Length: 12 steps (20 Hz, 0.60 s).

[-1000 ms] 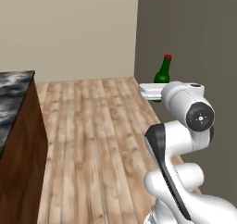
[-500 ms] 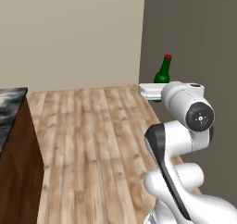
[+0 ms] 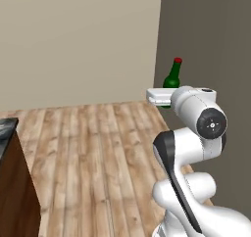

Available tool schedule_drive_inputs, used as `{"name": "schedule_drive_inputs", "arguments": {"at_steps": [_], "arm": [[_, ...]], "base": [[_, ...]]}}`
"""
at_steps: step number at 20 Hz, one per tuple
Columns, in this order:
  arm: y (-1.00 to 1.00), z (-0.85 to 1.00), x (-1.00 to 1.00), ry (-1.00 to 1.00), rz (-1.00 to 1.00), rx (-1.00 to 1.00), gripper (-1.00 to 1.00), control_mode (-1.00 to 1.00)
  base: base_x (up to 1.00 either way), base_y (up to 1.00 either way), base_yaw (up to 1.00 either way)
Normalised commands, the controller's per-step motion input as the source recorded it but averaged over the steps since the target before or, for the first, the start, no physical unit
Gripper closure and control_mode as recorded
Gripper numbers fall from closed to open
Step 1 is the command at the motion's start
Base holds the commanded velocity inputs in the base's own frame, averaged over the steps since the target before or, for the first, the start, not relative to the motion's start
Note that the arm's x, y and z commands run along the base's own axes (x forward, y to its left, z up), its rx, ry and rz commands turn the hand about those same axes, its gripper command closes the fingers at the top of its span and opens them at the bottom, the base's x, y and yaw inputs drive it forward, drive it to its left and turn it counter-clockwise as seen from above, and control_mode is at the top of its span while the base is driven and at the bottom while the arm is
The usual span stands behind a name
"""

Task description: Open the cabinet directly in front. Then move the beer and the mug to the dining counter with the candle on it.

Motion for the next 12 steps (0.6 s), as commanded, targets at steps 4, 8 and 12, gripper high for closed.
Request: {"name": "schedule_drive_inputs", "arguments": {"at_steps": [4, 8, 12], "arm": [[0.0, 0.0, 0.0, 0.0, 0.0, 0.0, 1.0, 1.0], [0.0, 0.0, 0.0, 0.0, 0.0, 0.0, 1.0, 1.0], [0.0, 0.0, 0.0, 0.0, 0.0, 0.0, 1.0, 1.0]], "base": [[1.0, -0.23, 0.0], [1.0, -0.14, 0.04], [1.0, -0.15, 0.12]]}}
